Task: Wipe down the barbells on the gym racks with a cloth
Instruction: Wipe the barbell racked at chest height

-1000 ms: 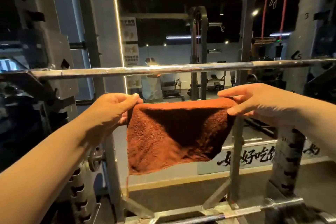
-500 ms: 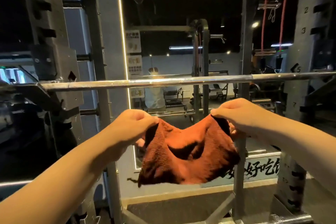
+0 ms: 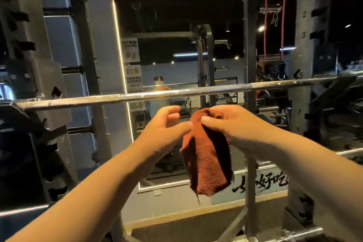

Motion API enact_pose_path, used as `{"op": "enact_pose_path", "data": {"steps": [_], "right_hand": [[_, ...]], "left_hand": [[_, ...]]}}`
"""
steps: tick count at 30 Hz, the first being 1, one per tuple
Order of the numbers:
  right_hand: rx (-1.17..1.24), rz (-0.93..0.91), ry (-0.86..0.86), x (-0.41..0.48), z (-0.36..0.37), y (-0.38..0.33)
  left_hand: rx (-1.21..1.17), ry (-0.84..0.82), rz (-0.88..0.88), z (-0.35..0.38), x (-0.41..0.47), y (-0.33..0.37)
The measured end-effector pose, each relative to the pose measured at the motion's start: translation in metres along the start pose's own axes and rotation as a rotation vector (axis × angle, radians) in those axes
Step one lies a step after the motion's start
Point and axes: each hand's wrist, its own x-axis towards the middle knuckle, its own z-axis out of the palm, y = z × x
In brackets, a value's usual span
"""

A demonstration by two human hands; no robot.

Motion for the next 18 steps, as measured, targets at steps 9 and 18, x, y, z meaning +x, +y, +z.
{"op": "enact_pose_path", "data": {"steps": [9,18], "right_hand": [[-0.180,0.078,0.123,-0.010,-0.062,0.031],[0.034,0.313,0.337,-0.012,-0.072,0.105]], "left_hand": [[-0.283,-0.224,-0.077,0.040,0.015,-0.008],[-0.065,0.043,-0.160,0.089,0.046,-0.023]]}}
